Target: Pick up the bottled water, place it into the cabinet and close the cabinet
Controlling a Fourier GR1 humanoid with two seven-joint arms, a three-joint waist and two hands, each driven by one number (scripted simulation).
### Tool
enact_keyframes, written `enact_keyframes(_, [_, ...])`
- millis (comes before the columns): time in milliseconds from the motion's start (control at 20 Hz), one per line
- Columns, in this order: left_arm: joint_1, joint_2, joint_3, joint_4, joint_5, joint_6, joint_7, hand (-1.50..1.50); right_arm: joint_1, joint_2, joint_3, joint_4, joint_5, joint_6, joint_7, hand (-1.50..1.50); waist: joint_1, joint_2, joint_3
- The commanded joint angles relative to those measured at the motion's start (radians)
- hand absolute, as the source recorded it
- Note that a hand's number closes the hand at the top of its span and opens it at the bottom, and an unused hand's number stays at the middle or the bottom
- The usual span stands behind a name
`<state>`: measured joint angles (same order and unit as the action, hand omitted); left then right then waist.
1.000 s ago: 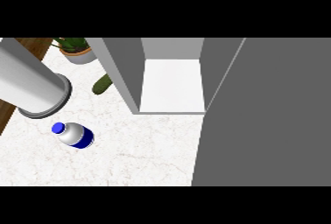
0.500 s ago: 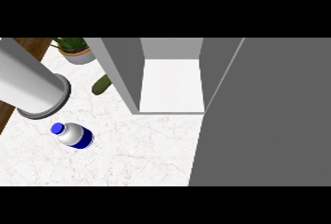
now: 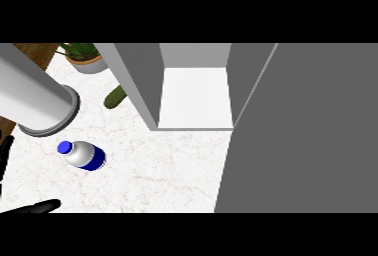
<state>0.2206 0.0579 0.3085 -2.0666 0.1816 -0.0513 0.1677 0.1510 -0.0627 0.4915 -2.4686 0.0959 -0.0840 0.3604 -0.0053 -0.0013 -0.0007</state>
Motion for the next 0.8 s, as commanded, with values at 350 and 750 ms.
enact_keyframes(350, [-0.047,0.03,0.073,0.365,-0.014,-0.061,-0.194,-1.5,-0.046,-0.033,0.025,-0.118,0.101,-0.05,0.124,-1.5,0.0,0.001,-0.001])
enact_keyframes(750, [-0.12,-0.005,0.052,0.674,-0.075,-0.058,-0.358,-1.5,-0.069,-0.03,0.087,-0.05,0.143,-0.095,0.093,-1.5,-0.005,0.001,-0.001])
